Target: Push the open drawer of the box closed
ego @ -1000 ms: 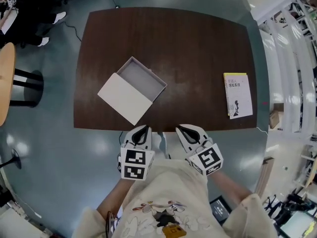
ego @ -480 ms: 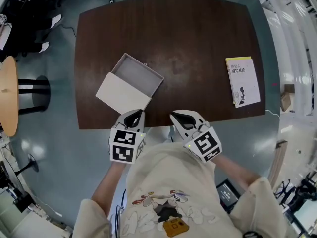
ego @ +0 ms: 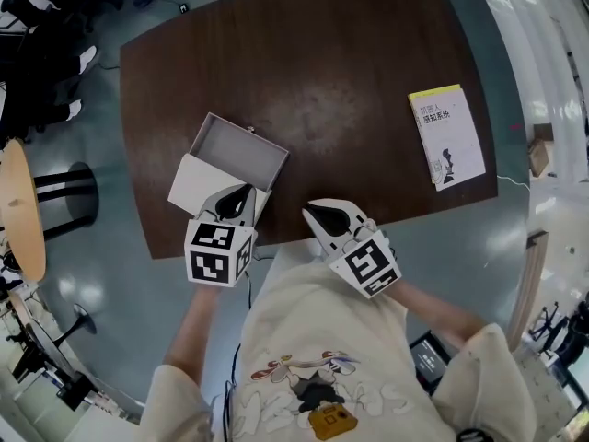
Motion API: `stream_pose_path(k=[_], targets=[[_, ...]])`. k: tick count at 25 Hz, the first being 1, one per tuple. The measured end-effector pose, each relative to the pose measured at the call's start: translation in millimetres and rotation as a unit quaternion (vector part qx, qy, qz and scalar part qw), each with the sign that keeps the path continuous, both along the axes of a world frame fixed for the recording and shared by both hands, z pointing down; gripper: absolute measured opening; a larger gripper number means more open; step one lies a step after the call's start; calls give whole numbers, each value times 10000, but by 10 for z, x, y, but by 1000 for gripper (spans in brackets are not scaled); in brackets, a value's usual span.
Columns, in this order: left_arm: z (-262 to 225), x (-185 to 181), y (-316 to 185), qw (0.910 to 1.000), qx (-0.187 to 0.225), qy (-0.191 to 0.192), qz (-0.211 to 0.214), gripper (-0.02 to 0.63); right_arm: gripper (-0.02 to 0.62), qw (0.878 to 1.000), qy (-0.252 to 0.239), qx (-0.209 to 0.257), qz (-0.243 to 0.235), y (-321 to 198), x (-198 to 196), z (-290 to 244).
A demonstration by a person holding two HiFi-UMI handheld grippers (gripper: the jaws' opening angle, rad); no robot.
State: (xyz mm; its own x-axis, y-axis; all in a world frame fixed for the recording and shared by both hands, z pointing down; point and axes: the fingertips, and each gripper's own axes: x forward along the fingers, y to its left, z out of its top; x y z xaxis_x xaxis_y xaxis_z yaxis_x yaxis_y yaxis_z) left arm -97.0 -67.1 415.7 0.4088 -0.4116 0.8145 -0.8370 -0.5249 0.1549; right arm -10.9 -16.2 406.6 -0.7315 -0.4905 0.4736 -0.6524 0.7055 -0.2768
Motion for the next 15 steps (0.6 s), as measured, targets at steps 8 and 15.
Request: stream_pose_path(k=[8, 15], targets=[[250, 92, -349, 9995, -230, -72, 202, 34, 6, 9999, 29, -91, 43, -352, 5, 211], [513, 164, -715, 9956, -323, -471, 743, 86, 6, 9997, -91, -160, 149, -530, -9, 350]])
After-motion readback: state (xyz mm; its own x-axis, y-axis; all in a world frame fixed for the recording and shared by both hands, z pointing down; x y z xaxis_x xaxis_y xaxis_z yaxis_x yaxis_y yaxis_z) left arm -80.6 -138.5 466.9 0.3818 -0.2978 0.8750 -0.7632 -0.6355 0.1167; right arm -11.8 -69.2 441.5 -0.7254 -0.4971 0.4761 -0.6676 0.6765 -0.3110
